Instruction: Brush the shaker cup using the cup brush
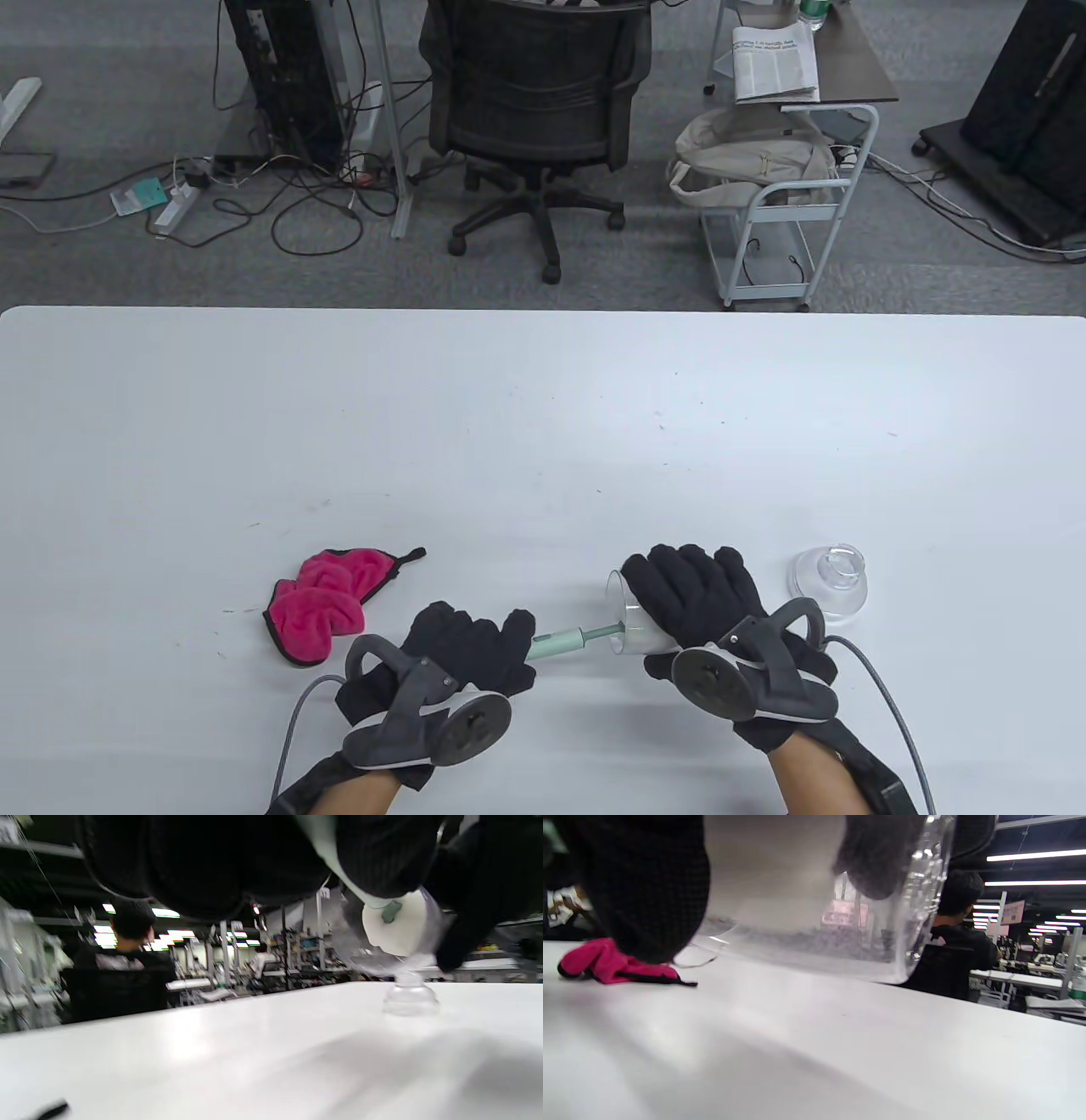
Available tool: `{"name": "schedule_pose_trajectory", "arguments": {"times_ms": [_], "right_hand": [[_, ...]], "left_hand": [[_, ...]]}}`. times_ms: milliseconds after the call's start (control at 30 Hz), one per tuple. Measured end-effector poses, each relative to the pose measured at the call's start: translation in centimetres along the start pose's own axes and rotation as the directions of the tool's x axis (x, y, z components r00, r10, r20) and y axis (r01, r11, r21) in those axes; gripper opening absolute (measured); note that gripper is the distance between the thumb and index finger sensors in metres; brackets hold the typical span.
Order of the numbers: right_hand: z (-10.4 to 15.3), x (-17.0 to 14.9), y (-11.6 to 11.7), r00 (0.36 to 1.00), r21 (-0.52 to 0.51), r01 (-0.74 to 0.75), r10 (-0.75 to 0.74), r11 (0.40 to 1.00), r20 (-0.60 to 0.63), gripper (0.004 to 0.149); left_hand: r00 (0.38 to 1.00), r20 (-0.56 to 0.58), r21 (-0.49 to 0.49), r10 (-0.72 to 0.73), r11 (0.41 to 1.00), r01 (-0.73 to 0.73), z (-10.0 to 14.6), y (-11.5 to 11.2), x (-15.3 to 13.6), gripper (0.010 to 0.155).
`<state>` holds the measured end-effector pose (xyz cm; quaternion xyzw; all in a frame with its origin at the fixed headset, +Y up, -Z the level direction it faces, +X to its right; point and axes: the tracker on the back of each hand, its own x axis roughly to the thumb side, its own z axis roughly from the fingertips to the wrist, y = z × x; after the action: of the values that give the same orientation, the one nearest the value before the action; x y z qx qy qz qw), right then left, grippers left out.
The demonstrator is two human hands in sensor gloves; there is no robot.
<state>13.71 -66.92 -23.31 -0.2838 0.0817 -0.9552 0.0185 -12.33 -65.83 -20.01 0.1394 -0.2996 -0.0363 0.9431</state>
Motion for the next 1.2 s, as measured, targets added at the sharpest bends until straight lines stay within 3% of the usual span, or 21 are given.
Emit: {"name": "schedule_pose_trajectory", "arguments": {"times_ms": [67,200,300,367,433,567,633,700,800,833,933,1000,1133,1200], "right_hand": [[-0.1,0.6,0.1,0.999,0.020,0.027,-0.027,0.999,0.028,0.105],[-0.5,2.7,0.5,0.987,0.071,0.098,-0.106,0.993,0.117,0.105],[-0.3,2.6,0.3,0.993,-0.015,0.005,-0.004,1.000,0.122,0.105],[-0.2,1.8,-0.1,0.994,-0.071,0.059,-0.052,0.996,0.094,0.105],[0.0,0.7,-0.6,0.997,-0.125,0.061,-0.054,0.990,0.058,0.105],[-0.2,0.0,-0.1,0.999,0.029,0.037,-0.037,0.999,-0.002,0.105],[-0.5,0.6,0.2,0.997,0.094,0.074,-0.076,0.993,0.016,0.105],[-0.6,1.4,0.5,0.997,0.128,0.061,-0.067,0.990,0.043,0.105],[-0.8,2.6,0.7,0.980,0.106,0.142,-0.155,0.984,0.122,0.104],[-0.7,2.7,0.8,0.986,0.103,0.112,-0.123,0.988,0.110,0.105],[-0.4,1.8,0.0,0.994,-0.023,0.069,-0.066,0.997,0.091,0.108],[-0.2,0.9,-0.4,0.997,-0.091,0.043,-0.037,0.995,0.063,0.106],[0.0,0.1,-0.2,1.000,0.004,0.002,-0.002,1.000,0.011,0.105],[-0.1,0.5,0.1,0.997,0.063,0.072,-0.074,0.995,0.022,0.105]], "left_hand": [[0.998,0.000,0.004,-0.065,0.998,0.065,0.1,0.3,0.2,0.055],[0.999,0.043,-0.056,-0.012,0.998,0.014,-0.3,-0.7,0.9,0.055],[0.999,0.032,-0.093,-0.001,0.996,0.004,-0.4,-1.0,0.8,0.055],[0.997,0.049,-0.127,0.061,0.990,-0.054,-0.6,-1.1,0.7,0.055],[0.997,0.026,-0.084,0.070,0.994,-0.068,-0.4,-0.8,0.7,0.055],[1.000,-0.001,0.005,-0.009,1.000,0.009,0.1,0.0,0.1,0.055],[0.995,-0.004,0.011,-0.101,0.995,0.101,0.2,0.2,0.2,0.055],[0.995,0.012,-0.009,-0.099,0.995,0.100,0.1,0.0,0.5,0.055],[0.999,0.047,-0.073,-0.026,0.997,0.029,-0.4,-1.0,1.2,0.055],[0.999,0.027,-0.107,-0.034,0.994,0.036,-0.4,-1.1,1.2,0.055],[0.998,0.052,-0.133,0.045,0.990,-0.038,-0.5,-1.2,1.0,0.055],[0.996,0.009,-0.138,0.090,0.986,-0.088,-0.4,-0.9,0.8,0.055],[1.000,-0.004,-0.014,-0.007,1.000,0.007,0.2,0.3,0.2,0.056],[0.999,-0.006,-0.015,-0.045,0.999,0.045,0.3,0.6,0.2,0.055]]}}
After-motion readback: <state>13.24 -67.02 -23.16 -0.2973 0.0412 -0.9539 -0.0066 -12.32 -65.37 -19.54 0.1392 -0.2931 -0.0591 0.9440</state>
